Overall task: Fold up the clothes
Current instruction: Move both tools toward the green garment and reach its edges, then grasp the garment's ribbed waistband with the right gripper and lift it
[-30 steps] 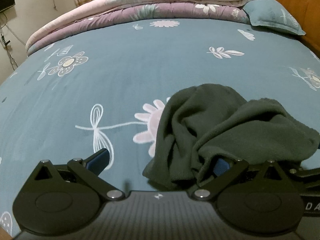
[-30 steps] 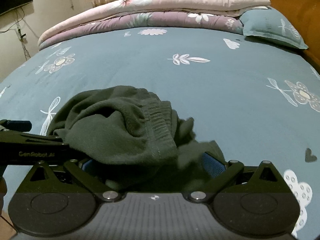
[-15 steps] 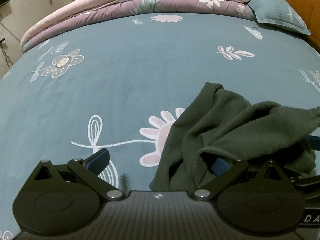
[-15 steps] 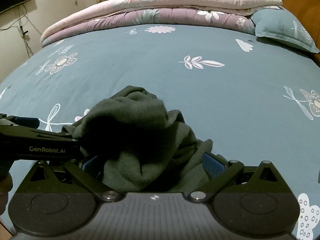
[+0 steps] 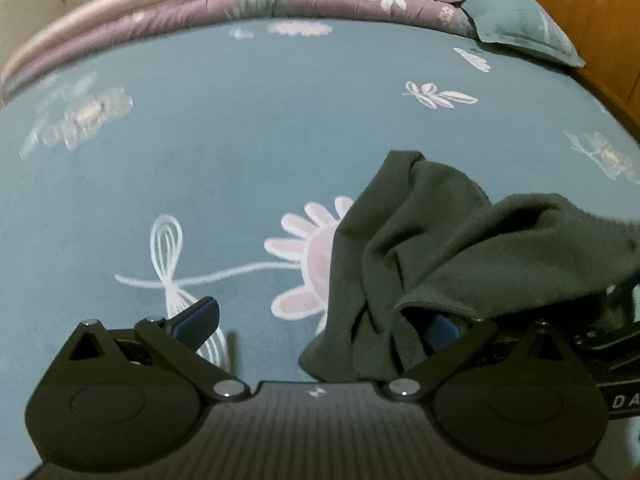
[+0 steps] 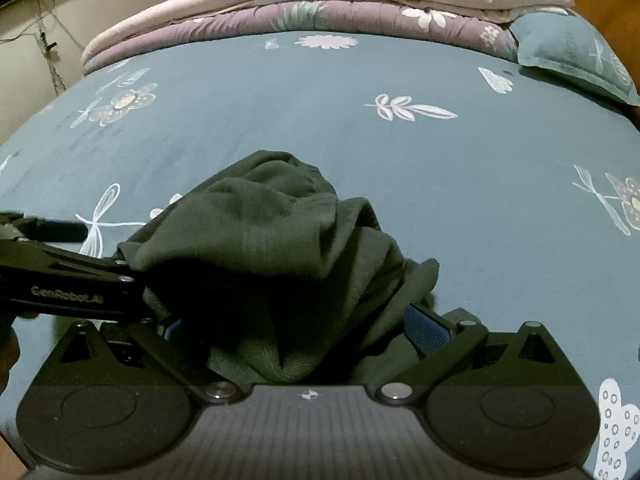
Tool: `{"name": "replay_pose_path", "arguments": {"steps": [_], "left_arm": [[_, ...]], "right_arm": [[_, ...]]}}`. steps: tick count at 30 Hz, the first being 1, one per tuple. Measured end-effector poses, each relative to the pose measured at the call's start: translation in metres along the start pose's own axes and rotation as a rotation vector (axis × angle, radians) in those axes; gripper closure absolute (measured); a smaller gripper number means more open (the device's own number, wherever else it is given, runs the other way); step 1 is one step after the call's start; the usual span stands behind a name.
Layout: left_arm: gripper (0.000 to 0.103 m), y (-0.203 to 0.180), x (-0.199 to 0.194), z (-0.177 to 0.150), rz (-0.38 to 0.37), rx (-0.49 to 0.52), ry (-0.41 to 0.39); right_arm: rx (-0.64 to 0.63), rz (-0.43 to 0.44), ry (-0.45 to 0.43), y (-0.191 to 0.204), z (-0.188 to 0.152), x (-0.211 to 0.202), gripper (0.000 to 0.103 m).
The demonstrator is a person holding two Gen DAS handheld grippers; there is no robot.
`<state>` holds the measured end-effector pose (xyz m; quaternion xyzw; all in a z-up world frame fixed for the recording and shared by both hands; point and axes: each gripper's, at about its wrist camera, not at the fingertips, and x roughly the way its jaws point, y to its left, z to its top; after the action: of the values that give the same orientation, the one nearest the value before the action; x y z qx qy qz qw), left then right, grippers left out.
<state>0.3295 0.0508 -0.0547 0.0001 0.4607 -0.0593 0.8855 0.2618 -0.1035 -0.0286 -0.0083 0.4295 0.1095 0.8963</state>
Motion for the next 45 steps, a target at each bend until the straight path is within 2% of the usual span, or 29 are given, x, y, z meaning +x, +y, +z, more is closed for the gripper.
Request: {"name": "replay_pose_path", "arguments": {"steps": [4,12,18,25,32,36,38,41,45], "left_arm": [[0.000,0.005,0.002,0.000,-0.036,0.010,0.013],[0.000,0.005,0.000,0.000,-0.052,0.054,-0.002],[0.001,0.004,-0.013,0.007,-0.041,0.092,-0.012],[0.001,0.007,-0.036,0.019,-0.056,0.124,-0.058],[0.001,0.000,-0.047,0.027,-0.077,0.171,-0.114],[0.001,0.004,-0.054,0.026,-0.098,0.165,-0.140],[0.001,0.008,-0.055,0.025,-0.094,0.160,-0.137],[0.001,0.012,-0.056,0.022,-0.088,0.155,-0.126],[0.001,0.013,-0.061,0.016,-0.106,0.145,-0.121]], "right_arm": [[0.010,-0.011,0.020,0.002,0.000,0.002,0.000],[-0.047,-0.051,0.013,0.010,-0.004,0.001,0.000],[-0.030,-0.079,0.053,0.012,0.003,-0.003,0.000],[-0.053,-0.128,0.063,0.017,0.008,-0.023,0.000],[-0.056,-0.171,0.050,0.011,0.012,-0.065,0.001],[-0.043,-0.173,0.034,0.001,0.017,-0.090,0.009],[-0.034,-0.163,0.026,-0.004,0.019,-0.097,0.019],[-0.013,-0.127,0.025,-0.010,0.018,-0.100,0.030],[0.030,-0.040,0.023,-0.016,0.016,-0.098,0.037]]}}
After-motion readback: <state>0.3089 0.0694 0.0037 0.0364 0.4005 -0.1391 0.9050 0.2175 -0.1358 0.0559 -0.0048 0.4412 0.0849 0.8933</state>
